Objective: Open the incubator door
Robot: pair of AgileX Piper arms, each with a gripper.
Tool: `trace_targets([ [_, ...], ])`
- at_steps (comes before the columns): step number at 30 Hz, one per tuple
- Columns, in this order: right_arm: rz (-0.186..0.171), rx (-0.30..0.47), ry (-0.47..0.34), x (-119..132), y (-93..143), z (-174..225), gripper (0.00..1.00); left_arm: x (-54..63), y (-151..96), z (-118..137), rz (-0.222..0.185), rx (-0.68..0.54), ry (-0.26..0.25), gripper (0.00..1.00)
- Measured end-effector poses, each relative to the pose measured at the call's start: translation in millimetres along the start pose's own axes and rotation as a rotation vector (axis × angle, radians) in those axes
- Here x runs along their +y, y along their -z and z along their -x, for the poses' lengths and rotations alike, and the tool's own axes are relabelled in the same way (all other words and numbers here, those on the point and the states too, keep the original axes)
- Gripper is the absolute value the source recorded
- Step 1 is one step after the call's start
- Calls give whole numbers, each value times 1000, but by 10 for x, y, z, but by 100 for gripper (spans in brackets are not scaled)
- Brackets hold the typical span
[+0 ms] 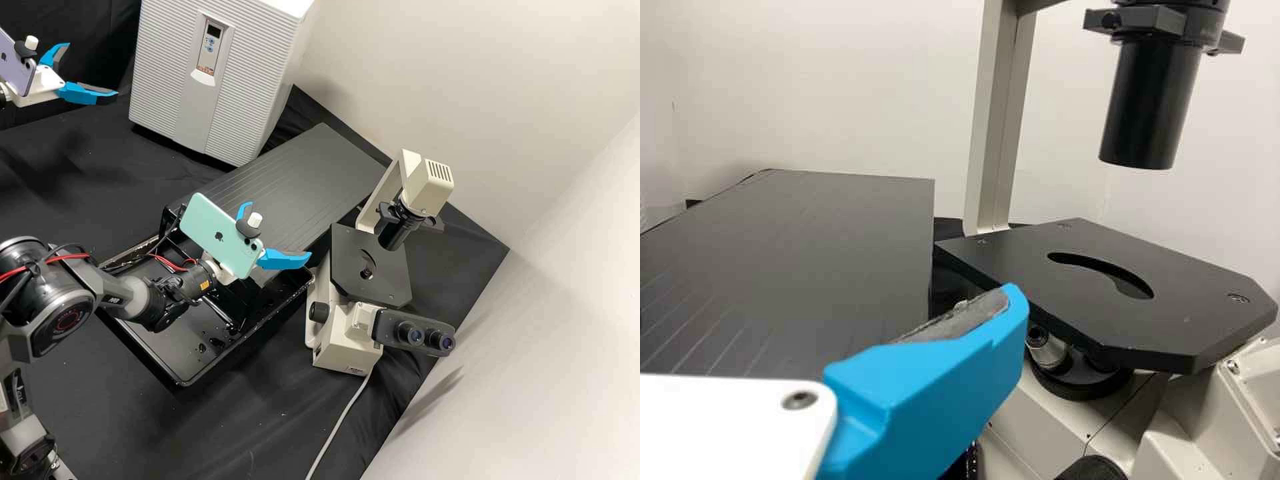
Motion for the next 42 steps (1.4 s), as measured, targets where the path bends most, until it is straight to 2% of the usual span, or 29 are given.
trace_targets([
  [18, 0, 0, 0, 0, 0, 0, 100, -1, -5, 0, 4, -5, 1, 100],
  [21, 0, 0, 0, 0, 0, 0, 100, 8, 7, -5, 18, -10, 0, 100],
  [26, 0, 0, 0, 0, 0, 0, 100, 21, 109, -78, 69, -67, 11, 100],
  [27, 0, 0, 0, 0, 0, 0, 100, 21, 147, -120, 57, -99, 14, 100],
  [32, 0, 0, 0, 0, 0, 0, 100, -10, 312, -297, 62, -157, 14, 100],
  [37, 0, 0, 0, 0, 0, 0, 100, -146, 479, -489, 90, -174, 55, 100],
  [42, 0, 0, 0, 0, 0, 0, 100, -243, 589, -651, 96, -159, 61, 100],
])
